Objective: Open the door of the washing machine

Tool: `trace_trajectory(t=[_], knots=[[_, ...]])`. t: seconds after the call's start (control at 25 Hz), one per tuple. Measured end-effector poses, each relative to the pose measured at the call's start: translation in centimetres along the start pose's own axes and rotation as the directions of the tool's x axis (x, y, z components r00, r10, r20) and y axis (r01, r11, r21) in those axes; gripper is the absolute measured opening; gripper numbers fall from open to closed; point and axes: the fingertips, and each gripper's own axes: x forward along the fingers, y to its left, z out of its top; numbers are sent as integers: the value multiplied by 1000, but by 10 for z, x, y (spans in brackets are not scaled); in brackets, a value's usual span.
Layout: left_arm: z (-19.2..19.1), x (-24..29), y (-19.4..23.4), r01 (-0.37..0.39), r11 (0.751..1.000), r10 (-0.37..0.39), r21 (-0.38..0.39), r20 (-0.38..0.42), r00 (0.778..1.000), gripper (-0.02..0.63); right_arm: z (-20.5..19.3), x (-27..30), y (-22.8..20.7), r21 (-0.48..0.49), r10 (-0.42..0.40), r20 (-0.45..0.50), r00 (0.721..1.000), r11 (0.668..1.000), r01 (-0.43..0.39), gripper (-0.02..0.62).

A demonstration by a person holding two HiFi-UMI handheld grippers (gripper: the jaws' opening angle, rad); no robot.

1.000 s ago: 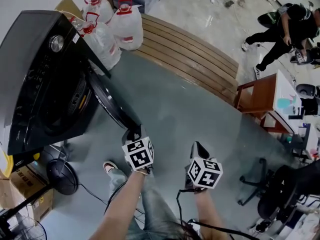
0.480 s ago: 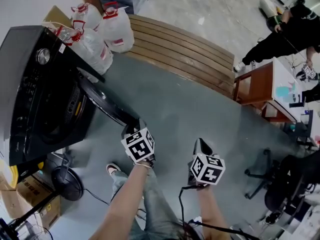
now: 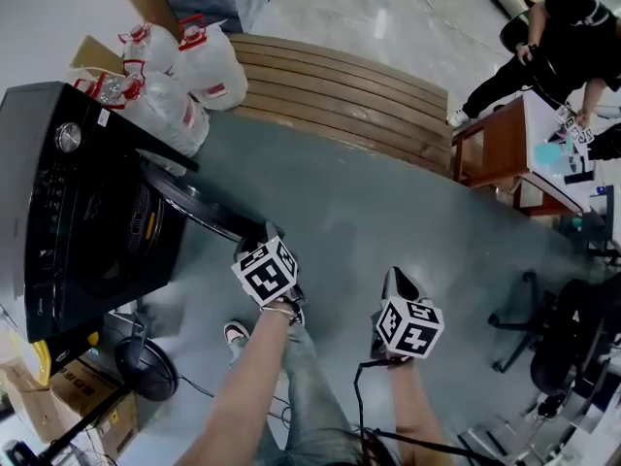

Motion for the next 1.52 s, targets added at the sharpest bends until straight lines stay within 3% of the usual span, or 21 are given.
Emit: trace_trajectory(t=[0.32, 0.72, 1.52], knots=[[12, 13, -22, 37, 999, -38, -8, -10, 999, 120, -13, -6, -13, 30, -28, -16, 999, 999, 28, 5], [18, 19, -33, 70, 997, -69, 13, -33, 997, 121, 1, -14, -4, 30, -26, 14, 1000, 999, 26, 5], [7, 12, -33, 137, 982, -130, 131, -63, 990, 124, -9, -16, 11, 5, -1, 2, 1000, 1000, 1, 5]])
